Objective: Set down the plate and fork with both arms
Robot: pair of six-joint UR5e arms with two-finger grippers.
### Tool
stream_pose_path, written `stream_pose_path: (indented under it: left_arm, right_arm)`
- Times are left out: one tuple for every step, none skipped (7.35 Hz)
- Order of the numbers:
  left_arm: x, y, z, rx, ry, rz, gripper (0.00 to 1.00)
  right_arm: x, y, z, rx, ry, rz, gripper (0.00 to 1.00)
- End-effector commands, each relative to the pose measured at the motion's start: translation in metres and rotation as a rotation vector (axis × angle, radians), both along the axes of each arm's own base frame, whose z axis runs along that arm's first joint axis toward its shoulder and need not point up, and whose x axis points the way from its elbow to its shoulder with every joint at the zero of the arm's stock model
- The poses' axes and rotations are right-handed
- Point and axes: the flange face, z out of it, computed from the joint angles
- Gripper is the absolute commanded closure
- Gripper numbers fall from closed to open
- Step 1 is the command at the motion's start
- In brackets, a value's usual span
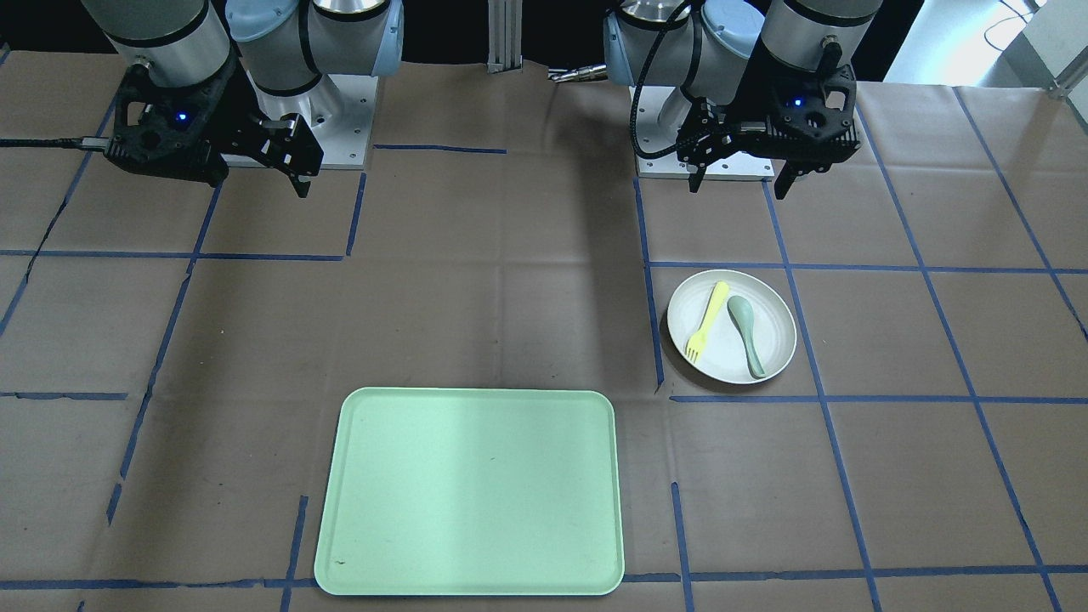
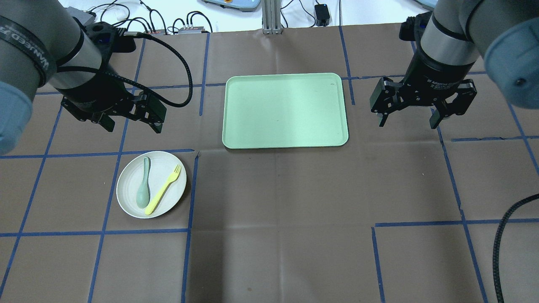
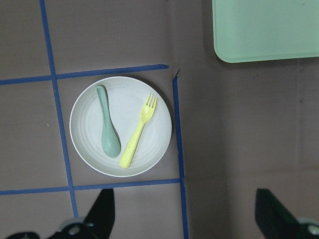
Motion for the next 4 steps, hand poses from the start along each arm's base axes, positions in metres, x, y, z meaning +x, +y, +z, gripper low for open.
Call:
stream_pose_path:
  left_arm:
    - [0.0003, -0.0009, -0.0006, 0.000, 0.001, 0.001, 0.00]
    - [0.0002, -0.0018, -0.0020, 0.003, 0.003, 0.004, 0.00]
    - [0.0005, -0.0057, -0.0044, 0.009, 0.000, 0.005, 0.00]
    - [0.0006, -0.0090, -0.0070, 0.016, 0.000, 0.005, 0.00]
  right_arm:
    - [0.0000, 0.0002, -0.0001, 0.001, 0.000, 0.000, 0.00]
    - [0.0000, 0.0002, -0.0001, 0.001, 0.000, 0.000, 0.00]
    - [0.0000, 0.0002, -0.0001, 0.001, 0.000, 0.000, 0.00]
    - [0.0000, 0.0002, -0.0001, 0.001, 0.000, 0.000, 0.00]
